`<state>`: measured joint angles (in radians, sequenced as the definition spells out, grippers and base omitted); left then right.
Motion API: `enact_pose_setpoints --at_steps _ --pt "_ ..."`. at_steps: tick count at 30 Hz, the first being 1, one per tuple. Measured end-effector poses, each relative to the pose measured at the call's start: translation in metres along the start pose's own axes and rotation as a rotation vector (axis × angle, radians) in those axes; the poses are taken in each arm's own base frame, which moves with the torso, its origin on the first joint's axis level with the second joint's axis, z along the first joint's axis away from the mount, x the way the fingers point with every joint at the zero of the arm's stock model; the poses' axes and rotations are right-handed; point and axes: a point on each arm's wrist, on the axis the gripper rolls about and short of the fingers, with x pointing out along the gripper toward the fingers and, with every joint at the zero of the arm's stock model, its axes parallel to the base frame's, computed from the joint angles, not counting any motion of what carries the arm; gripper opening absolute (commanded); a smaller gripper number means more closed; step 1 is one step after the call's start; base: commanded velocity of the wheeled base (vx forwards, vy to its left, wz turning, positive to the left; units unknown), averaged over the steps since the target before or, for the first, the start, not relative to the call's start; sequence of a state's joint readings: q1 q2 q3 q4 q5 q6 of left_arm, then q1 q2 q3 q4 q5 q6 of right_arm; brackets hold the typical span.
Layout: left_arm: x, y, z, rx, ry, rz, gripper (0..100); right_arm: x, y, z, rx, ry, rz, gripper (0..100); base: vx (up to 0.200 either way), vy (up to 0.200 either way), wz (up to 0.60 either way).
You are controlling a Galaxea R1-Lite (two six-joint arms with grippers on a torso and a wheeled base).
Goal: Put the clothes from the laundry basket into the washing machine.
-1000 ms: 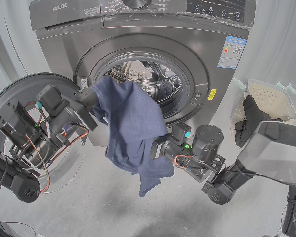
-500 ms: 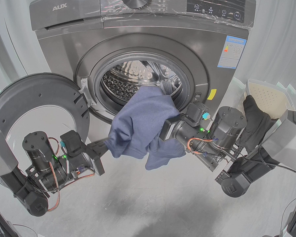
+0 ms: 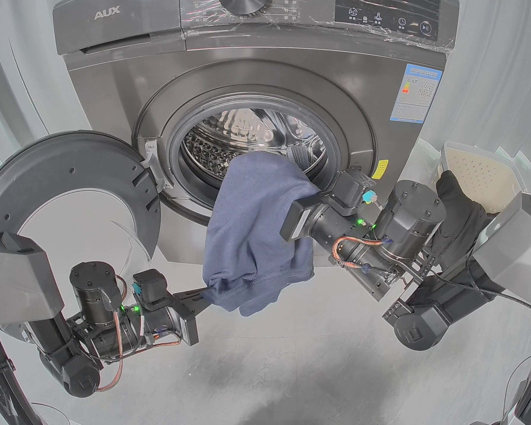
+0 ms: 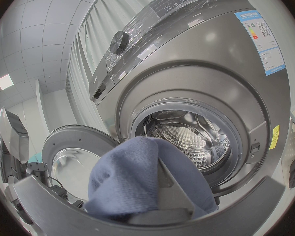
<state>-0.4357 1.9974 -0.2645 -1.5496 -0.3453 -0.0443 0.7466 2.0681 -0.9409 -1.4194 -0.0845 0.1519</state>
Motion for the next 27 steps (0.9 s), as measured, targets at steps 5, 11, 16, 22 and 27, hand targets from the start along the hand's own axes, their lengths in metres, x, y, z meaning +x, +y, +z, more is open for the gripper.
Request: enact_pose_setpoints --at_steps 5,11,16,22,27 --pt "0.000 0.000 -0.005 -0.007 0.019 -0.002 100 0.000 -0.002 -0.001 -0.003 0.007 -0.005 0 0.000 0.000 0.00" --pt "-0.009 -0.007 -0.018 -0.006 0.092 -0.024 100 0.002 -0.013 0.002 -0.014 -0.003 -0.033 0 0.000 0.000 0.00" --pt "-0.017 -0.015 -0.029 -0.001 0.151 -0.072 100 0.004 -0.018 0.004 -0.018 -0.011 -0.045 0 0.000 0.000 0.00" --pt "-0.022 -0.020 -0.034 0.019 0.180 -0.119 100 0.004 -0.017 0.003 -0.017 -0.009 -0.043 0 0.000 0.000 0.00" --pt "-0.007 -0.015 -0.017 0.039 0.084 -0.098 100 0.003 -0.013 0.000 -0.014 0.003 -0.033 0 0.000 0.000 0.00"
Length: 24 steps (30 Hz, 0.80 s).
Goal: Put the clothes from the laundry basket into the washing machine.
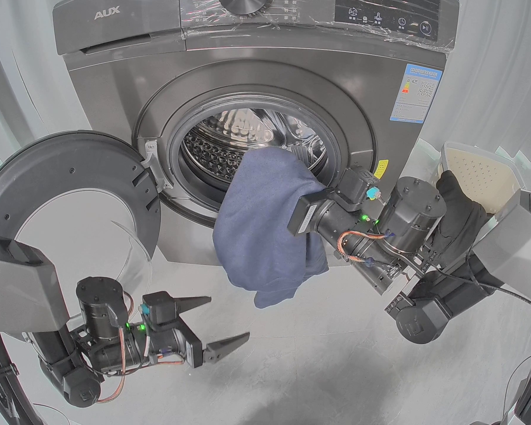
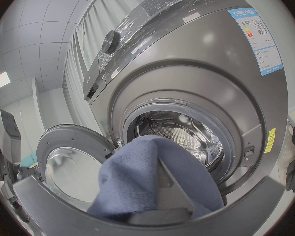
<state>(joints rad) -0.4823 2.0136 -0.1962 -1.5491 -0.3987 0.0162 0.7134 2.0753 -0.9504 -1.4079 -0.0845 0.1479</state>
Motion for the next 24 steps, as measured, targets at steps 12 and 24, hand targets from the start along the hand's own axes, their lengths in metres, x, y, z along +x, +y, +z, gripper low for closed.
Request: enact_pose_setpoints --at_steps 12,24 --pt "0.037 0.006 0.045 0.041 -0.209 0.002 100 -0.002 0.011 -0.013 0.005 0.039 0.028 0 0.000 0.000 0.00" --pt "0.076 0.009 0.032 0.046 -0.199 -0.017 100 -0.003 0.026 -0.023 0.018 0.059 0.061 0 0.000 0.000 0.00"
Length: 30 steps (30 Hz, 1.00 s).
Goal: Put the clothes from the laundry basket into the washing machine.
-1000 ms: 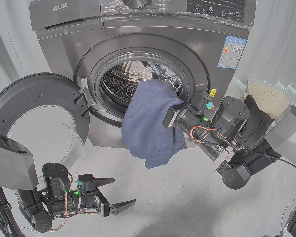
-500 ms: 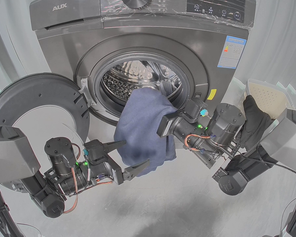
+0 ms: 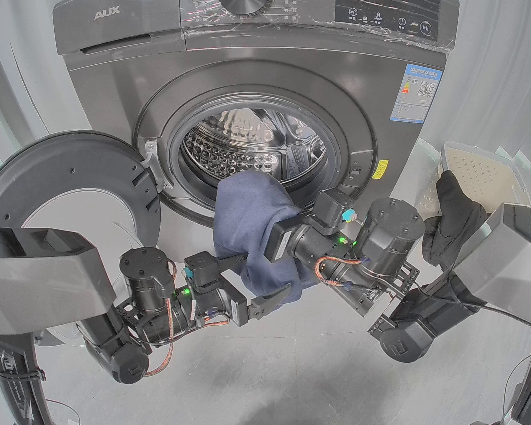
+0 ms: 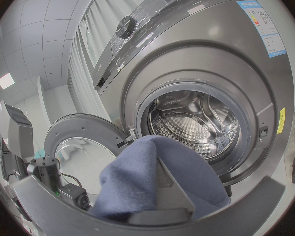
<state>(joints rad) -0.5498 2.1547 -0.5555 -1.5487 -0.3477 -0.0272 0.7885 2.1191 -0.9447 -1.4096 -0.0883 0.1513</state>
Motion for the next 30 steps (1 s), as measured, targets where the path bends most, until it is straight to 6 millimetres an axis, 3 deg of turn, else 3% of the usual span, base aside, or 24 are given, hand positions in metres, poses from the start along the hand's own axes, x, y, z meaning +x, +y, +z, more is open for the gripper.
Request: enact_pose_setpoints --at_steps 13,30 --pt "0.039 0.014 -0.003 0.005 -0.079 0.077 100 -0.003 0.011 -0.007 0.014 0.019 0.008 0 0.000 0.000 0.00" --pt "0.056 0.022 -0.018 -0.006 -0.080 0.091 100 -0.001 0.019 -0.016 0.025 0.036 0.016 0 0.000 0.000 0.00"
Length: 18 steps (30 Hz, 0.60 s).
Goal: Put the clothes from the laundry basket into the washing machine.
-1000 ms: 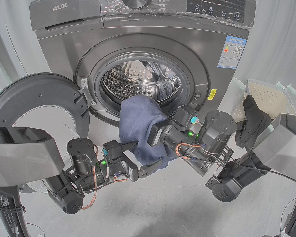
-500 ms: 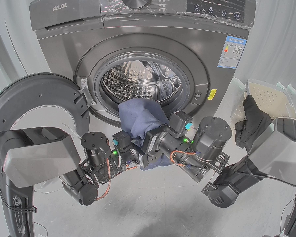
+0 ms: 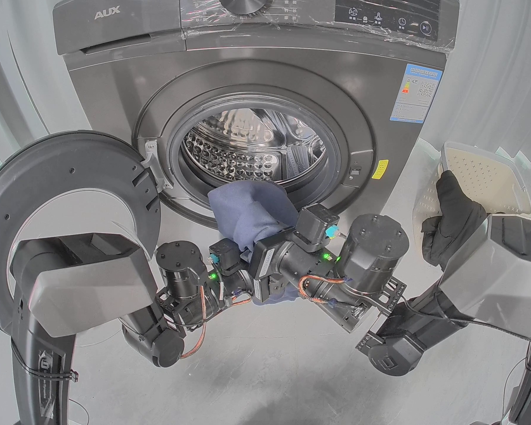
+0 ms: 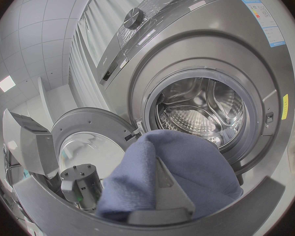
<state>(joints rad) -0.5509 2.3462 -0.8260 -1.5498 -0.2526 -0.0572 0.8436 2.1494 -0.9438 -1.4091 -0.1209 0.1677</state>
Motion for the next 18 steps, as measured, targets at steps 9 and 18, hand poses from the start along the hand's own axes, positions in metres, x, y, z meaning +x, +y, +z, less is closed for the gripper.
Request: enact_pose_setpoints --at_steps 9,18 --pt "-0.012 -0.004 -0.001 -0.009 0.037 -0.003 100 0.004 -0.014 0.002 -0.006 -0.013 -0.034 0 0.000 0.000 0.00" --pt "-0.018 -0.010 0.004 -0.009 0.039 -0.015 100 0.007 -0.020 0.000 -0.009 -0.014 -0.050 0 0.000 0.000 0.00"
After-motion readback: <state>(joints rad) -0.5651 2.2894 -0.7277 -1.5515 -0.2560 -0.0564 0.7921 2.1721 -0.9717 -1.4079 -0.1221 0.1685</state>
